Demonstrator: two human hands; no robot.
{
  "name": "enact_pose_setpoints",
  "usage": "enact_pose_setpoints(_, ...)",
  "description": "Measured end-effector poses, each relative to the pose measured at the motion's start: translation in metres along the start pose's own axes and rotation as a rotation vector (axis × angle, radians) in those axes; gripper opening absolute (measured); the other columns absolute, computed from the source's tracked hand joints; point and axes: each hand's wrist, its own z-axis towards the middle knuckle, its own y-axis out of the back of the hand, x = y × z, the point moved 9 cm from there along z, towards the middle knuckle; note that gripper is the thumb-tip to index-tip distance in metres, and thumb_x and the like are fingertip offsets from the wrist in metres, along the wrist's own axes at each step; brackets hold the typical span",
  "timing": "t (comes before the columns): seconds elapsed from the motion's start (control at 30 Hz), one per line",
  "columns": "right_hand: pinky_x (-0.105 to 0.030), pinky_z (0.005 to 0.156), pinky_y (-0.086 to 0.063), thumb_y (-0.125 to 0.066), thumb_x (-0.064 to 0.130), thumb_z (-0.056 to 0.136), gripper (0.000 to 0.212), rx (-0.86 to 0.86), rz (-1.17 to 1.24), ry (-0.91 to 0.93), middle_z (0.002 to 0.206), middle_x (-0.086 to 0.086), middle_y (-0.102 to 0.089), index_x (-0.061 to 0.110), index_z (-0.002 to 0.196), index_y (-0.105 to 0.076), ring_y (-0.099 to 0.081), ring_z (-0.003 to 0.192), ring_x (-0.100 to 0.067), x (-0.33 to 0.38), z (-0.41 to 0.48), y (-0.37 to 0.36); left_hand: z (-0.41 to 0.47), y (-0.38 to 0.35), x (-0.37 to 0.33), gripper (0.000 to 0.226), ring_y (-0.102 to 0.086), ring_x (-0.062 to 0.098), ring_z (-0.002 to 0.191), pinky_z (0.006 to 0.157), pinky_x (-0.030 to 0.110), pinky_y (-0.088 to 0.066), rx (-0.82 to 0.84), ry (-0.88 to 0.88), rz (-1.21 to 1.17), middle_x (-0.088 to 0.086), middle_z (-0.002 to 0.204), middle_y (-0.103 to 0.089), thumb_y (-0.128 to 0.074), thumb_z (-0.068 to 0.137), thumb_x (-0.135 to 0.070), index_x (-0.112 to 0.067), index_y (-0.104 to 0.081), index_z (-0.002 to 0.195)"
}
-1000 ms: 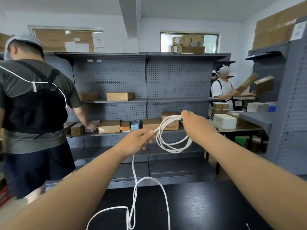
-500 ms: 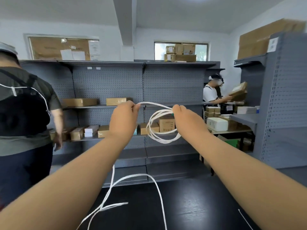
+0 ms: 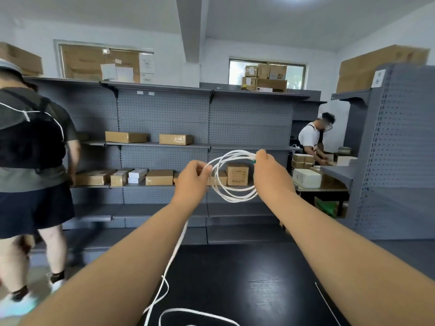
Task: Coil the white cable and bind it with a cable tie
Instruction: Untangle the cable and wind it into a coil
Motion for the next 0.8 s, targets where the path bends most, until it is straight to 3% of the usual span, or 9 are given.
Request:
enact_pose_setpoints(0.1,-0.034,0.053,-0.029,-0.035,0.008,0.094,0.005,-0.014,0.084,-0.052,0.084,-0.004,-0.038,0.013,0.096,-0.035,-0.042,0.068,-0.025,-0.010,-0.004,0.002,-0.006,-0.011,-0.002,0.025,-0.049,-0.004,0.045,0.048,0.012,-0.041,0.066,0.005,-0.097,-0.011,0.057,-0.051,-0.041,0.097,-0.029,-0.027,-0.061,0.082)
enact_pose_setpoints(0.17,-0.029,0.046,-0.022,-0.037,0.010,0.095,0.010,-0.031,0.128,-0.086,0.081,-0.003,-0.038,0.016,0.091,-0.030,-0.039,0.061,-0.019,-0.015,-0.003,0.000,-0.006,-0.015,-0.005,0.031,-0.045,-0.002,0.045,0.048,0.013,-0.039,0.082,-0.009,-0.114,-0.011,0.053,-0.048,-0.039,0.098,-0.028,-0.023,-0.063,0.078)
enact_pose_setpoints(0.23,-0.027,0.044,-0.019,-0.037,0.011,0.096,0.011,-0.045,0.174,-0.112,0.076,-0.001,-0.037,0.016,0.090,-0.029,-0.034,0.057,-0.013,-0.018,0.000,-0.004,-0.003,-0.017,-0.011,0.033,-0.045,0.005,0.053,0.056,0.024,-0.039,0.075,-0.055,-0.096,-0.006,0.059,-0.051,-0.039,0.098,-0.026,-0.015,-0.061,0.077)
enact_pose_setpoints(0.33,-0.027,0.044,-0.019,-0.035,0.010,0.096,0.010,-0.064,0.246,-0.167,0.069,0.002,-0.037,0.015,0.089,-0.030,-0.036,0.057,-0.011,-0.022,0.009,-0.013,0.008,-0.016,-0.017,0.028,-0.051,0.011,0.067,0.065,0.028,-0.042,0.006,-0.100,-0.111,0.000,0.075,-0.058,-0.040,0.098,-0.025,-0.021,-0.059,0.077)
enact_pose_setpoints(0.47,-0.026,0.044,-0.020,-0.031,0.016,0.100,0.011,-0.068,0.382,-0.270,0.068,0.001,-0.040,0.015,0.088,-0.032,-0.038,0.056,-0.010,-0.025,0.026,-0.028,0.031,-0.024,-0.001,0.035,-0.046,0.032,0.110,0.092,0.039,-0.037,-0.031,-0.063,-0.035,0.021,0.110,-0.054,-0.036,0.098,-0.032,-0.004,-0.057,0.103)
enact_pose_setpoints(0.63,-0.026,0.045,-0.020,-0.033,0.018,0.100,0.012,-0.086,0.483,-0.310,0.068,0.004,-0.038,0.013,0.089,-0.034,-0.036,0.057,-0.008,-0.018,0.048,-0.053,0.053,-0.041,0.023,0.042,-0.053,0.010,0.091,0.073,0.024,-0.039,0.072,0.004,-0.192,-0.006,0.098,-0.056,-0.050,0.090,-0.045,-0.017,-0.043,0.121)
enact_pose_setpoints(0.7,-0.025,0.045,-0.021,-0.034,0.019,0.100,0.013,-0.091,0.520,-0.336,0.068,0.004,-0.038,0.012,0.089,-0.035,-0.036,0.058,-0.006,-0.015,0.055,-0.065,0.065,-0.042,0.032,0.039,-0.056,0.010,0.085,0.067,0.021,-0.039,0.068,-0.003,-0.152,-0.005,0.091,-0.057,-0.053,0.090,-0.042,-0.016,-0.044,0.117)
enact_pose_setpoints(0.8,-0.026,0.047,-0.025,-0.033,0.020,0.100,0.014,-0.090,0.590,-0.374,0.072,0.001,-0.042,0.010,0.091,-0.036,-0.040,0.059,-0.009,-0.009,0.065,-0.085,0.082,-0.037,0.039,0.028,-0.064,0.017,0.077,0.064,0.028,-0.046,0.011,-0.023,-0.129,-0.004,0.079,-0.056,-0.047,0.095,-0.033,-0.010,-0.047,0.111)
